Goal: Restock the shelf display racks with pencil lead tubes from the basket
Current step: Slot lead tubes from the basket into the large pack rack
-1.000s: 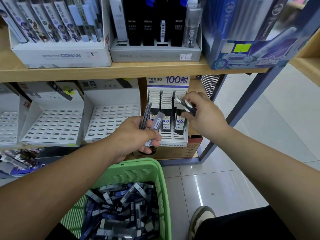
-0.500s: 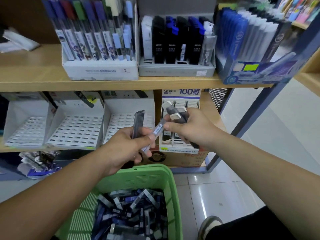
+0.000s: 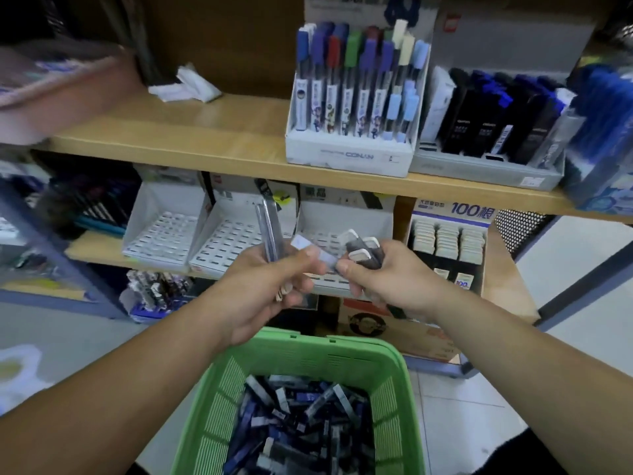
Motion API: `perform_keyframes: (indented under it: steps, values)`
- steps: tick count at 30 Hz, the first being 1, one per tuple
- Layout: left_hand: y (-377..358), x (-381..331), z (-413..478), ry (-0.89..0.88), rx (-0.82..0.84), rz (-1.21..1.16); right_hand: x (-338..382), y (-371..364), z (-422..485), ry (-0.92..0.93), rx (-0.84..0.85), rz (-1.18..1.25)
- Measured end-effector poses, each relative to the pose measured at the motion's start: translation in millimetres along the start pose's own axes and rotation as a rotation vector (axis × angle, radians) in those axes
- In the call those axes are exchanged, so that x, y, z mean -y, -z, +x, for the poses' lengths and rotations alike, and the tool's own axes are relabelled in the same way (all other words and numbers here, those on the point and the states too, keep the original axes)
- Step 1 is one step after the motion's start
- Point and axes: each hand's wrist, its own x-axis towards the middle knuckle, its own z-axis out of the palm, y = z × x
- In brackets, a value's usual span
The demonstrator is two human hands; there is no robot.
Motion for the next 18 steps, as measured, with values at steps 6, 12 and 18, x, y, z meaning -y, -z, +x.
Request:
perform_keyframes:
  steps: [6,12,18]
  values:
    - [7.4,8.5,14.4,0.03,-0.135,0.097,-17.5,-25.1,11.1,-0.147,0.026,0.221]
    - [2.2,13.0,27.0,0.068,-0.045,0.196,-49.5,-0.9,8.5,-0.228,-0.11,-0.012]
    - [-15.0,16.6,31.3,0.071,0.009,0.296,-69.0,26.8,-3.1,-0.123,-0.105,-0.25]
